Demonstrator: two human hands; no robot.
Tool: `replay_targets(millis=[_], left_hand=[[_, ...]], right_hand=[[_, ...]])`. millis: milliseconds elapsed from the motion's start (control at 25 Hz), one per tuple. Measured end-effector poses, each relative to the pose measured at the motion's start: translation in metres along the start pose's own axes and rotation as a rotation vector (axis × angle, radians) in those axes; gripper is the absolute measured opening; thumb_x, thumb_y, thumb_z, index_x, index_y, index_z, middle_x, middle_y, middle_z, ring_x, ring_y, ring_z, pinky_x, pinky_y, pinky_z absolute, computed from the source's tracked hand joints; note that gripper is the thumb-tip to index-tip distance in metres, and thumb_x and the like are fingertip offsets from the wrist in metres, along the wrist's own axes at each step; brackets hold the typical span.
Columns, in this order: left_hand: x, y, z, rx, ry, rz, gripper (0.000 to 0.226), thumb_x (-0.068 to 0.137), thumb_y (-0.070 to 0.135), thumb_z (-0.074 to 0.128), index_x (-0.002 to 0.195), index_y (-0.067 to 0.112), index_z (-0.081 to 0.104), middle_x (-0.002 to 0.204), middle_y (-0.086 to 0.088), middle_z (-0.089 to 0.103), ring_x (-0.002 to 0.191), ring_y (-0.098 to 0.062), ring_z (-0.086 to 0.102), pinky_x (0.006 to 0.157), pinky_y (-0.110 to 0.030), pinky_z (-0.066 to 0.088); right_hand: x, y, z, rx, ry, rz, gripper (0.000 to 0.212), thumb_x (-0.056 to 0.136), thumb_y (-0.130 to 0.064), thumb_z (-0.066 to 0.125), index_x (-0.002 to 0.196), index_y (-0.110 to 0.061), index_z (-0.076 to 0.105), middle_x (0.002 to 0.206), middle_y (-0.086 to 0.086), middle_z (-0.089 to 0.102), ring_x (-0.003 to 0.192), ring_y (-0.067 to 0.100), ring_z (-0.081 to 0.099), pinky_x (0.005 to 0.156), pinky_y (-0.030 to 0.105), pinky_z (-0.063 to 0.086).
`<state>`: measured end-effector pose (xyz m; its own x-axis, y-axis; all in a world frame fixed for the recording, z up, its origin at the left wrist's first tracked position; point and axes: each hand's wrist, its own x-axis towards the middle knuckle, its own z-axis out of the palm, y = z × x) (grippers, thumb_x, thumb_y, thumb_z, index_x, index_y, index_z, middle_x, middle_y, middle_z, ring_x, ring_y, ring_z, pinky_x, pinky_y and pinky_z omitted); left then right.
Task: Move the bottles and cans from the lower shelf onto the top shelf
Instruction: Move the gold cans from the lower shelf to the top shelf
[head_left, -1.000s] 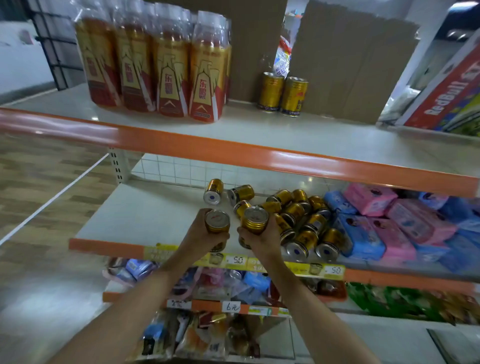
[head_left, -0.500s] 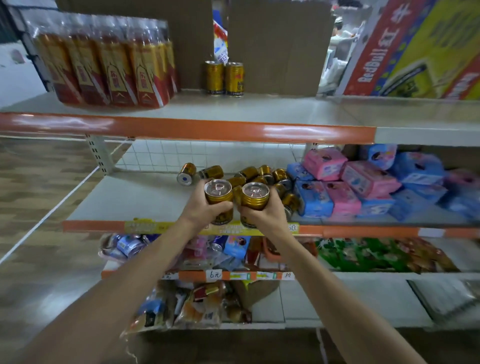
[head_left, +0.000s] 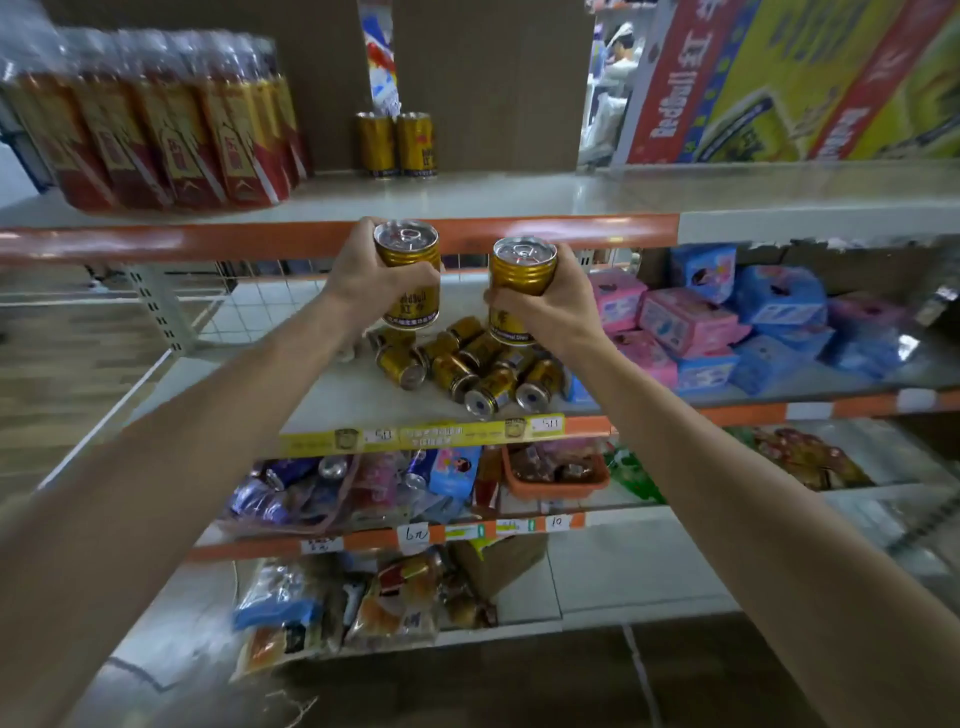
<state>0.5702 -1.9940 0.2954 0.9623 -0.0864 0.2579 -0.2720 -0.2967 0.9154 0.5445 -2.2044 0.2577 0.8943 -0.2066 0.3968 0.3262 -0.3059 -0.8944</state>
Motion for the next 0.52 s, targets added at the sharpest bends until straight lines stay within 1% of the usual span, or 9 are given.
replay_targets(millis=[80,160,200,280,320,400,440,520], left_hand=[[0.010,0.023,-0.003,-0.019,-0.029,-0.008,0.065,0.072,0.024,0.081,0.127,0.016,0.046,0.117,-0.004,0.059,0.107,-0.018,0.058,0.087,-0.033,0.050],[0.020,0.043,-0.002,-0.101,-0.063,-0.015,0.060,0.076,0.020,0.078,0.126,0.016,0.045,0.117,-0.004,0.058,0.109,-0.020,0.059,0.090,-0.037,0.051],[0.024,0.052,-0.001,-0.122,-0.063,-0.012,0.060,0.077,0.019,0.078,0.126,0.017,0.044,0.117,-0.004,0.057,0.108,-0.020,0.059,0.088,-0.037,0.052],[0.034,0.064,0.002,-0.110,-0.026,-0.004,0.060,0.076,0.021,0.079,0.125,0.018,0.044,0.117,-0.003,0.057,0.105,-0.018,0.059,0.083,-0.034,0.052],[0.041,0.067,0.004,-0.101,-0.006,-0.004,0.061,0.074,0.023,0.080,0.124,0.018,0.044,0.117,-0.003,0.057,0.106,-0.018,0.059,0.085,-0.034,0.052],[0.054,0.069,0.008,-0.095,0.017,-0.014,0.069,0.069,0.029,0.082,0.125,0.017,0.044,0.120,-0.003,0.058,0.109,-0.021,0.059,0.094,-0.040,0.051],[0.060,0.069,0.011,-0.081,0.021,-0.019,0.074,0.066,0.032,0.082,0.128,0.017,0.043,0.122,-0.003,0.057,0.111,-0.022,0.058,0.098,-0.043,0.050],[0.074,0.068,0.016,-0.051,0.026,-0.024,0.081,0.065,0.035,0.082,0.132,0.016,0.041,0.125,-0.004,0.055,0.113,-0.022,0.056,0.100,-0.045,0.049]], right_hand=[[0.017,-0.019,-0.010,-0.003,0.014,-0.026,0.055,0.062,-0.021,0.086,0.110,-0.013,0.060,0.099,0.001,0.070,0.090,0.015,0.068,0.082,0.036,0.058],[0.032,-0.038,-0.017,-0.008,0.015,-0.040,0.054,0.064,-0.019,0.086,0.111,-0.012,0.060,0.099,0.001,0.070,0.090,0.014,0.068,0.081,0.034,0.058],[0.040,-0.047,-0.020,-0.007,0.014,-0.057,0.056,0.065,-0.019,0.087,0.113,-0.011,0.060,0.099,0.001,0.070,0.090,0.014,0.069,0.080,0.034,0.059],[0.057,-0.057,-0.023,-0.010,0.015,-0.077,0.063,0.060,-0.026,0.088,0.115,-0.011,0.060,0.101,0.002,0.071,0.090,0.014,0.070,0.078,0.035,0.060],[0.065,-0.061,-0.024,-0.015,0.018,-0.074,0.066,0.057,-0.031,0.088,0.115,-0.013,0.061,0.101,0.002,0.071,0.090,0.014,0.070,0.078,0.035,0.061],[0.079,-0.063,-0.022,-0.012,0.023,-0.069,0.070,0.053,-0.039,0.086,0.114,-0.015,0.063,0.101,0.000,0.071,0.090,0.012,0.070,0.077,0.033,0.060],[0.085,-0.061,-0.021,-0.014,0.026,-0.066,0.069,0.053,-0.040,0.086,0.114,-0.015,0.064,0.102,0.000,0.071,0.090,0.012,0.070,0.076,0.032,0.060],[0.097,-0.056,-0.018,-0.016,0.022,-0.067,0.064,0.057,-0.035,0.087,0.113,-0.014,0.064,0.102,0.002,0.071,0.091,0.013,0.070,0.074,0.030,0.059]])
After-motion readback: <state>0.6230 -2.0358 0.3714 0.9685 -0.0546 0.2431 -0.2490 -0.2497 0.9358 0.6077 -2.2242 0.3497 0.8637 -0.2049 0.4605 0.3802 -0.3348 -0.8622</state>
